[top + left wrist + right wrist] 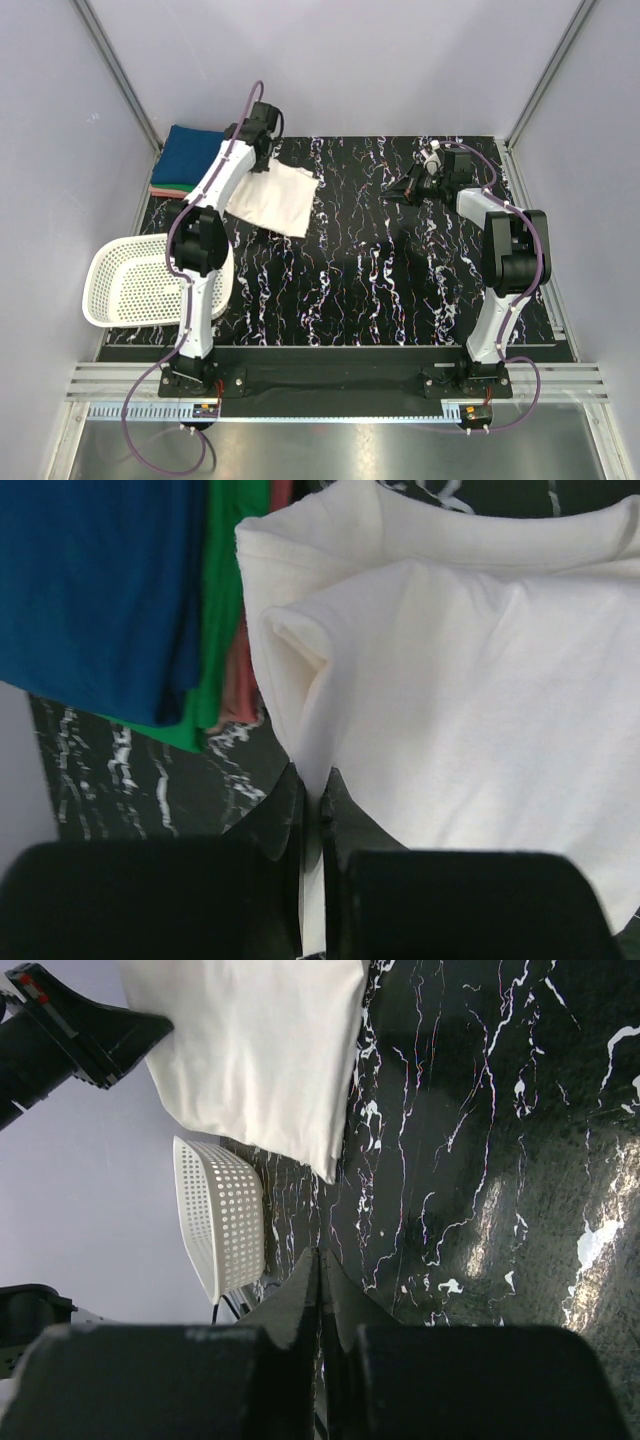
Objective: Fold and stack the t-shirts
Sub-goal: Neatly place the folded tshirt to the corner
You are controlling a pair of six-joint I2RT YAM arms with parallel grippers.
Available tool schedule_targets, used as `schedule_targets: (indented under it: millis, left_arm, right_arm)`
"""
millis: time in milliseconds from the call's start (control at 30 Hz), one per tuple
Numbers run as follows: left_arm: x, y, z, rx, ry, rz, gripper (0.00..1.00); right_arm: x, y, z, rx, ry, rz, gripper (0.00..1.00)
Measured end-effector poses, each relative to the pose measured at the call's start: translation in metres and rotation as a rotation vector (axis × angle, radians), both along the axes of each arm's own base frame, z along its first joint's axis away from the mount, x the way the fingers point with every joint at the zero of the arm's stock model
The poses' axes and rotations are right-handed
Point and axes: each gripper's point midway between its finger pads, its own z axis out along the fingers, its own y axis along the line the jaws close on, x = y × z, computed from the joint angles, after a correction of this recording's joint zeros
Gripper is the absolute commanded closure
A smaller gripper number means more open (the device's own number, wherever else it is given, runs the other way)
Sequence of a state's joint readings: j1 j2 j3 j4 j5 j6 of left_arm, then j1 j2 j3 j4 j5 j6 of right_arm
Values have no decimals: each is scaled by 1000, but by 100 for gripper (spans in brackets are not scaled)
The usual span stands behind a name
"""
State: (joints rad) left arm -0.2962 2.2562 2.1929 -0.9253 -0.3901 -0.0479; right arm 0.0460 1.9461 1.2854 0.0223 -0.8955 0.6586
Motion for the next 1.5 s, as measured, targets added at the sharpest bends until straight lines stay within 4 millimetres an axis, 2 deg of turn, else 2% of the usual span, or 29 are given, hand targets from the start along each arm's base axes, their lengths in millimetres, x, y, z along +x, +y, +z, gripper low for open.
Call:
schedule_targets:
  millis: [133, 267, 467, 600, 733, 933, 1033, 1100, 1133, 1167, 1200, 1300, 1400, 1500]
  left_arm:
    - [16, 34, 21, 58, -54, 12, 100]
    - [31, 59, 42, 107, -112, 14, 100]
    - [45, 83, 74, 177, -174, -27, 100]
    - [55, 107, 96, 196, -227, -28, 100]
    - [67, 141, 109, 152, -292, -1, 100]
    - [77, 213, 122, 102, -394, 102, 100]
    - [88, 244, 120, 91, -454, 159, 98]
    - [100, 254, 111, 85, -483, 158, 76]
    - [107, 257, 103, 83, -493, 148, 46]
    - [114, 257, 94, 81, -502, 133, 33]
    - [119, 257, 84, 77, -504, 126, 25]
    - [134, 252, 56, 65, -499, 104, 26]
    - [136, 246, 35, 49, -468, 89, 25]
    - [132, 236, 28, 15, -456, 79, 25]
  right_arm:
    - [2, 0, 1, -1, -8, -6, 95]
    - [4, -1, 2, -5, -12, -11, 95]
    - [6, -2, 0, -22, -21, -12, 94]
    - [9, -4, -6, -44, -9, -16, 94]
    - [10, -5, -18, -64, 16, -12, 94]
    - [17, -7, -34, -90, 43, -16, 94]
    - [18, -9, -43, -106, 62, -20, 94]
    - [18, -10, -48, -115, 71, -22, 94]
    - [19, -10, -50, -118, 75, -23, 91]
    - [19, -10, -52, -119, 79, -22, 91]
    - [20, -10, -54, -121, 83, -21, 91]
    - [20, -11, -60, -128, 95, -24, 91]
    - [19, -11, -62, -129, 102, -25, 91]
    - [19, -11, -63, -131, 104, -23, 91]
